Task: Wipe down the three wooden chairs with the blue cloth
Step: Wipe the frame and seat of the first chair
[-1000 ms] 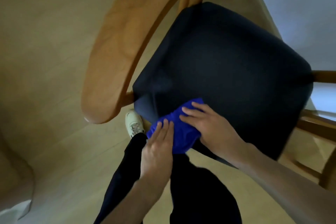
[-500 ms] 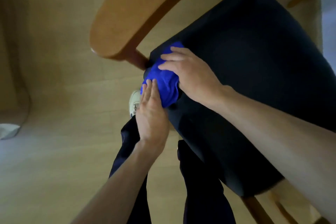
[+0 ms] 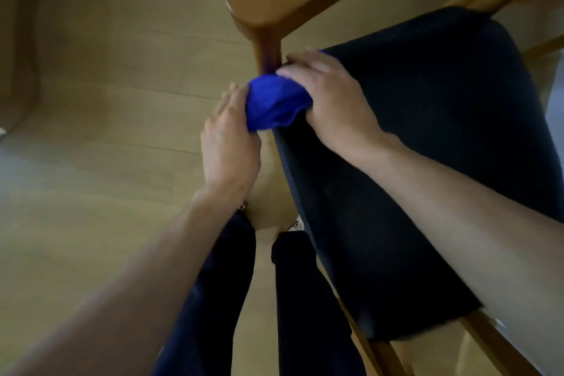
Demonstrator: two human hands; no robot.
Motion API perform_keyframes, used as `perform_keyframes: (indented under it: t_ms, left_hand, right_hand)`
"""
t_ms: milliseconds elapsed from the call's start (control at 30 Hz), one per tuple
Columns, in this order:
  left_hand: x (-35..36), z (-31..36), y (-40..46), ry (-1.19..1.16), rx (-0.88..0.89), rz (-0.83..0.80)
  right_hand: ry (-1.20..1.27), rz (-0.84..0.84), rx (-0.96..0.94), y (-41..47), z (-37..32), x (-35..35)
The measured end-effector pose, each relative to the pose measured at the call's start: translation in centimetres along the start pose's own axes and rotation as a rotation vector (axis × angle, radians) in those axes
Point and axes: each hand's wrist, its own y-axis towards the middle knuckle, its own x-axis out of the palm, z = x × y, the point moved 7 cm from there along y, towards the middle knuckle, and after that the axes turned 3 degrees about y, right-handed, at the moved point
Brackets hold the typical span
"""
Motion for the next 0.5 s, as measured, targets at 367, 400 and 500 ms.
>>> perform_keyframes:
  t_ms: [367,400,500]
  left_hand:
    - [6.1,-0.5,-14.4,-0.211,0.029,-0.366]
    - [6.2,-0.3,-15.8,-0.215,0.054,-0.434]
    - [4.8,0.0,-15.5,-0.202,0.147,-0.480]
  right_hand:
    - [-0.133,-0.326,-0.077,-11.9,1.2,2.3]
    - [-0.150,-0.394,-0.082,-13.3,1.2,2.5]
    - [-0.140,-0.521,-0.091,-13.1,0.9,1.9]
